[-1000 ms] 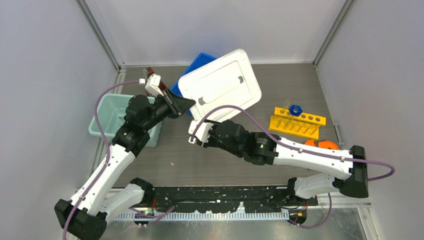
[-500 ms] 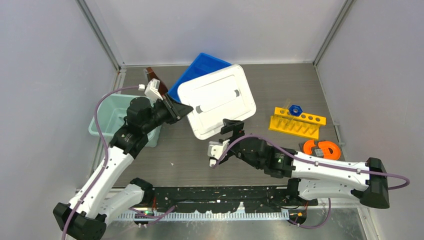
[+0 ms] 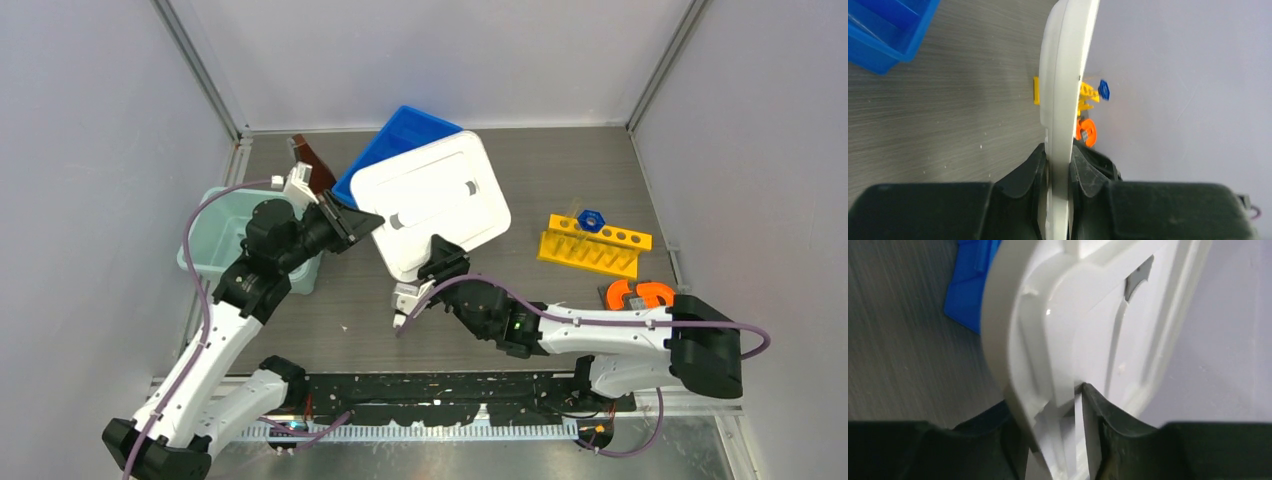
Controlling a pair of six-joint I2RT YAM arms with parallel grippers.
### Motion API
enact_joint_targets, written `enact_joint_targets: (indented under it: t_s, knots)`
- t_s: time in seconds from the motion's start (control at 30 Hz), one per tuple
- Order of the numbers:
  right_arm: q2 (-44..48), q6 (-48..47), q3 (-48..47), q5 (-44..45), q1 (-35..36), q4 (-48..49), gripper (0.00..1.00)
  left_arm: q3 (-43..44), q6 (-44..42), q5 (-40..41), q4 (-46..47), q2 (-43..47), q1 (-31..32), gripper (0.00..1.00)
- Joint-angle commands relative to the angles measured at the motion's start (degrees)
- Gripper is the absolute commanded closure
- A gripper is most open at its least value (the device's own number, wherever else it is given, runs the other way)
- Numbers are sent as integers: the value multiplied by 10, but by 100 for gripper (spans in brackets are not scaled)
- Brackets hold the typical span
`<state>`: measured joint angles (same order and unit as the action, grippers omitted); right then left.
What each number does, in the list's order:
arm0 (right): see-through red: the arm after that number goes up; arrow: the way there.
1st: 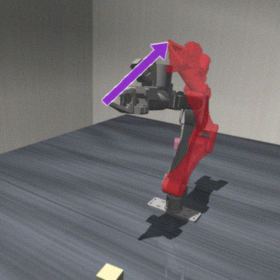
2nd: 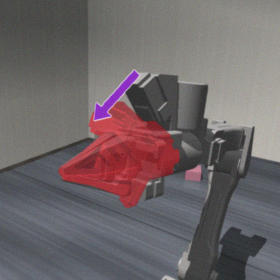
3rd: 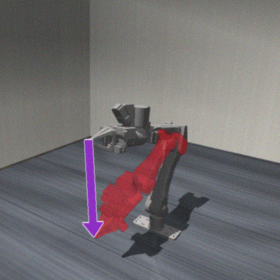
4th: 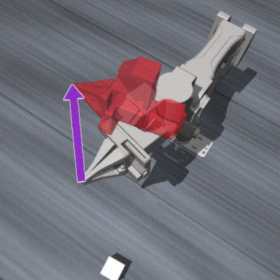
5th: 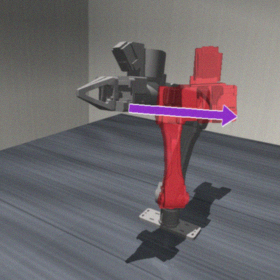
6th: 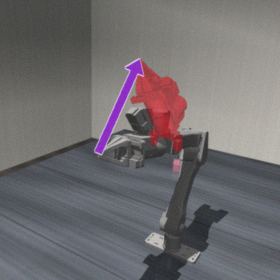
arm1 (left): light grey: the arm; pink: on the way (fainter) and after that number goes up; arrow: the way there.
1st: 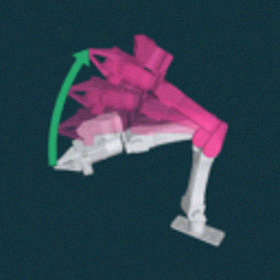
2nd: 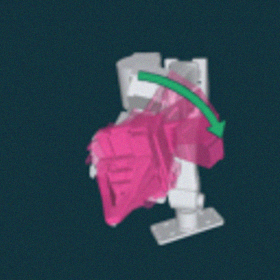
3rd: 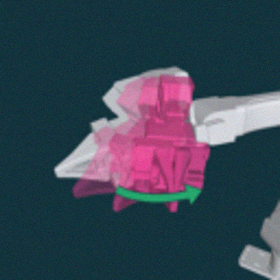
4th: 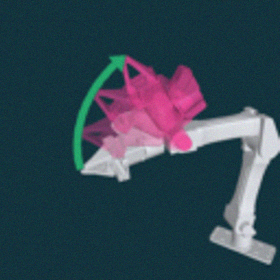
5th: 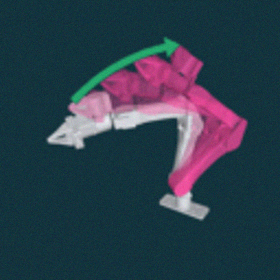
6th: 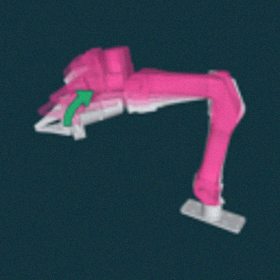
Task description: Organize the chemistry lab equipment
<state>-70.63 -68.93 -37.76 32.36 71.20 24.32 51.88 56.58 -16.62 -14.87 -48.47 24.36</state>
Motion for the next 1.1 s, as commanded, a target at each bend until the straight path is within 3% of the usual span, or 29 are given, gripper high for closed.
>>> enact_joint_targets:
  t_s: [0.0,0.03,0.1,0.23,0.43,0.6,0.73,0.87,0.9,1.07]
  knots:
    - [-15,-32,-11,32,1,143,67,5,-7,-11,3,25,-1,88]
    - [-18,-26,-11,30,0,146,76,8,-19,-9,-6,27,-1,86]
    - [-16,0,-16,32,1,135,84,15,-61,-4,-30,33,-1,80]
    - [14,153,-64,56,-6,6,91,39,-192,23,-89,53,-1,59]
    - [61,335,-170,25,-32,-204,98,82,-323,25,-117,82,-1,45]
    - [86,461,-288,-91,-76,-382,98,119,-420,-41,-145,72,-1,32]
    - [85,548,-391,-195,-124,-517,98,137,-482,-70,-166,68,-1,30]
    - [63,616,-486,-295,-178,-638,98,123,-489,-123,-144,70,-1,30]
    - [56,623,-511,-354,-194,-670,98,117,-491,-134,-141,72,-1,30]
    - [33,663,-575,-531,-233,-747,98,89,-520,-165,-154,78,-1,29]
